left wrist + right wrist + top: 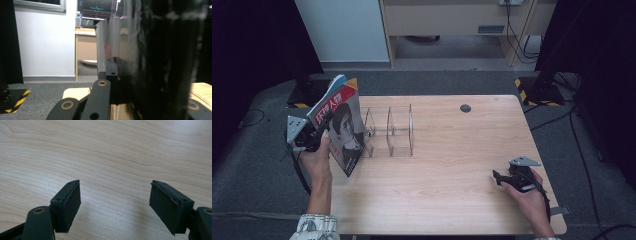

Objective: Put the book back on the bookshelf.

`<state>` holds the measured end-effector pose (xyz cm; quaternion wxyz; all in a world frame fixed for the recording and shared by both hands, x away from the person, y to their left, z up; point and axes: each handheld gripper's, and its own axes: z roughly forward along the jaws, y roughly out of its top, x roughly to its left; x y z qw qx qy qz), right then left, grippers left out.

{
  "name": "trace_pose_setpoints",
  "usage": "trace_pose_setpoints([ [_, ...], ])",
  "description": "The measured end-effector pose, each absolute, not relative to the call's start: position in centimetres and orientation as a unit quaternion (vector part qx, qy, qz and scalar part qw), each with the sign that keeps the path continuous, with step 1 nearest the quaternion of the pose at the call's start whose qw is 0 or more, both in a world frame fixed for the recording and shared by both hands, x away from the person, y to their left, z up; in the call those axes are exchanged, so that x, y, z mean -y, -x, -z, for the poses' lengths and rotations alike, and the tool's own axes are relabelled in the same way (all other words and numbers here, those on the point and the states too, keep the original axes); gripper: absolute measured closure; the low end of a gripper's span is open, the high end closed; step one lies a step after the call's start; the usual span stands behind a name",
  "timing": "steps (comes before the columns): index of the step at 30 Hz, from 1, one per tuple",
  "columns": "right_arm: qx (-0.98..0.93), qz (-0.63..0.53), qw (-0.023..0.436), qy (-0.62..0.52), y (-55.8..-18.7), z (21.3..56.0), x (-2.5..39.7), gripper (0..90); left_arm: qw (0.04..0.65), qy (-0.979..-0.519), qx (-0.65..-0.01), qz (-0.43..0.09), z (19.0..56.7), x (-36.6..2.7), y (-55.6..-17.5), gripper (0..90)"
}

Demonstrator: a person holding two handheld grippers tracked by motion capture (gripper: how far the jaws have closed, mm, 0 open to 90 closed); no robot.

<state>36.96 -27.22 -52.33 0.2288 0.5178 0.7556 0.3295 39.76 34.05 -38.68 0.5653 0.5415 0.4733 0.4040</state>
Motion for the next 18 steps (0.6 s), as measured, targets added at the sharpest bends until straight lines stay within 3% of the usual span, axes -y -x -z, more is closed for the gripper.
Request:
trace_pose_setpoints([
  [18,-0.75,-0.329,0.231,-0.525,-36.88,52.32,27.68,24.1,0.569,-0.539,-0.47,-0.406,38.97,-33.53,-40.13,86.2],
])
